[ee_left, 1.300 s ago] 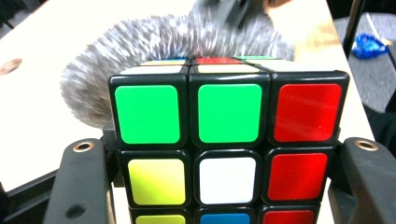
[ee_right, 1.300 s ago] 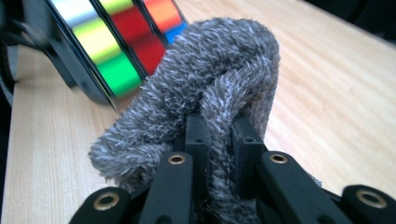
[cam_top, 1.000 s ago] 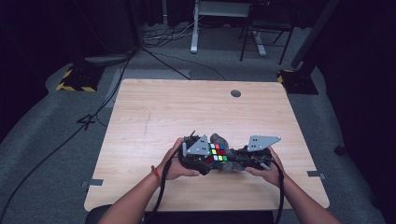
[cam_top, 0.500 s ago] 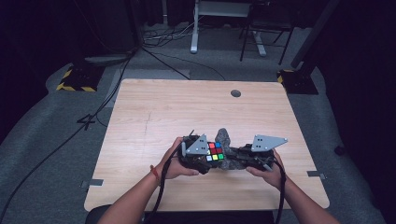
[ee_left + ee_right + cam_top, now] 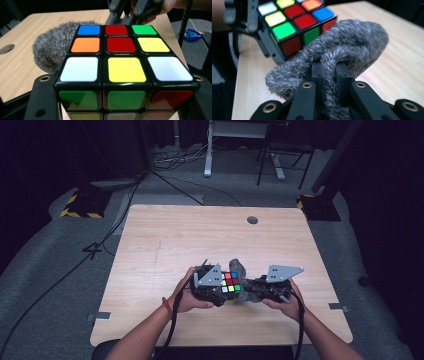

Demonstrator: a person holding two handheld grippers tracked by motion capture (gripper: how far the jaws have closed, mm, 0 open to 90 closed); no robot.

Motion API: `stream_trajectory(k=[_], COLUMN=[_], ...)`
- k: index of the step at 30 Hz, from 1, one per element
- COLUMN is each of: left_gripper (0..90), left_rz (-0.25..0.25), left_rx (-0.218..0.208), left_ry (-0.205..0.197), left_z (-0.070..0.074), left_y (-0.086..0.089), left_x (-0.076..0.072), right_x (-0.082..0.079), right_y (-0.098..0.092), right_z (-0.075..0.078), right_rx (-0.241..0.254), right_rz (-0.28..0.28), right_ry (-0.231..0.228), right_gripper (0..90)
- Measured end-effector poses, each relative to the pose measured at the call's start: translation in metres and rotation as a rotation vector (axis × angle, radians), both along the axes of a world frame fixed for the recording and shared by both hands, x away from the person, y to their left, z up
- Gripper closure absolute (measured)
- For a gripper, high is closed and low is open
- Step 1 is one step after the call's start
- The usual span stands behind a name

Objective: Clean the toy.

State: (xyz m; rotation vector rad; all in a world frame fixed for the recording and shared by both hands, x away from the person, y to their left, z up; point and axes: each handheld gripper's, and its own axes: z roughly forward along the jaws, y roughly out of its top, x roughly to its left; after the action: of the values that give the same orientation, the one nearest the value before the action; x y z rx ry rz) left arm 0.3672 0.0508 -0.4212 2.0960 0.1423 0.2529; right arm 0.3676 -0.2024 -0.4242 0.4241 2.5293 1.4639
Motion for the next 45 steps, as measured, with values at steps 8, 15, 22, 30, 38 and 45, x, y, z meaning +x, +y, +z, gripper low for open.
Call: stream_trajectory(k=[8,15,22,30,38,45], left_gripper=[33.6,33.6,33.5,33.6,33.6,33.6], left_rz=[-0.015,-0.034,-0.025,-0.037,-0.091,-0.058], left_rx=[-0.02,-0.017,0.0,0.036,0.046,-0.033], left_ry=[0.008,0.0,0.006,0.038,0.024,0.024], left_z=[0.0,0.001,-0.004,-0.013,-0.01,0.0], left_y=[0.0,-0.003,0.001,-0.002,-0.014,-0.003], left_x=[0.0,-0.002,0.003,0.006,-0.007,-0.004], right_x=[0.001,0.0,-0.001,-0.009,-0.005,-0.007], right_y=[0.005,0.013,-0.002,-0.021,-0.018,-0.007], right_z=[-0.01,-0.022,-0.007,0.021,0.018,0.007], right_rx=[-0.081,-0.105,-0.023,0.12,0.074,-0.002], right_rz=[0.039,0.074,0.039,0.06,-0.033,0.017], right_ry=[0.058,0.088,0.039,-0.044,-0.085,-0.046], right_gripper=[80.7,80.6,80.6,80.7,80.7,80.7])
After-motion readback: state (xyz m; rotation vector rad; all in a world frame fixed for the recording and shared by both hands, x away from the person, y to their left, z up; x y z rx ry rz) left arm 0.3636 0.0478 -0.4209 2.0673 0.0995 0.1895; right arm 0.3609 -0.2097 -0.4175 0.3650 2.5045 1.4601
